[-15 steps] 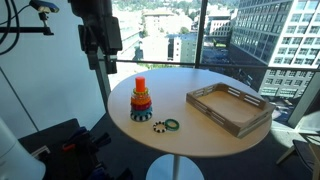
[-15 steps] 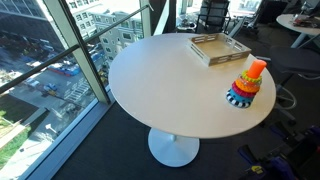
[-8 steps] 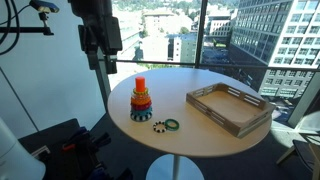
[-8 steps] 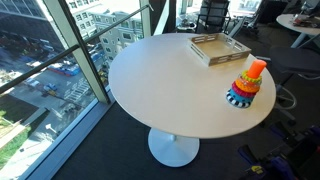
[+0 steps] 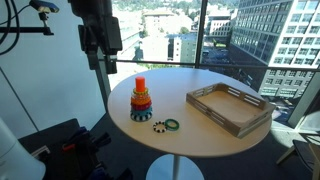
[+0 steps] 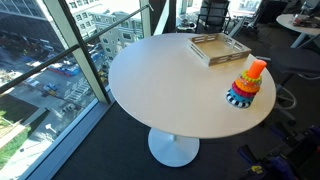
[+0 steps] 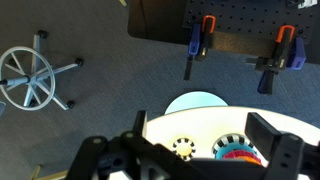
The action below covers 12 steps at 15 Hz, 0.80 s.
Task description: Remove the light green ring from the rings stacking stand and put it on the table
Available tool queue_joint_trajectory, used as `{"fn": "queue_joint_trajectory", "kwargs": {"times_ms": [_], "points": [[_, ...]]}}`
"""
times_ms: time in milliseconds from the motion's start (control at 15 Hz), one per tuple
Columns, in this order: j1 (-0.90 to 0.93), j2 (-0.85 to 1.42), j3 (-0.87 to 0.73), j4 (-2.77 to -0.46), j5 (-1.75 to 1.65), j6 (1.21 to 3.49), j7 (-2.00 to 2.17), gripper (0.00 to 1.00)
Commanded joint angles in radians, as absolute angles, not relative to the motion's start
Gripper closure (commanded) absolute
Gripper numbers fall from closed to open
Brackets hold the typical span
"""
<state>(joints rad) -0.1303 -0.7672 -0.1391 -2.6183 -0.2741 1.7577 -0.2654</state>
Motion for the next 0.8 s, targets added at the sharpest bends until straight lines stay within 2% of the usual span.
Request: {"fn": "queue_joint_trajectory", "kwargs": {"times_ms": [0,733], "points": [[-0.115,-0.768,-0.151,-2.616,-0.281,1.753,-0.257,0.00],[-0.058,-0.725,-0.148,-2.547,-0.236,1.753,-0.270,0.00]]}}
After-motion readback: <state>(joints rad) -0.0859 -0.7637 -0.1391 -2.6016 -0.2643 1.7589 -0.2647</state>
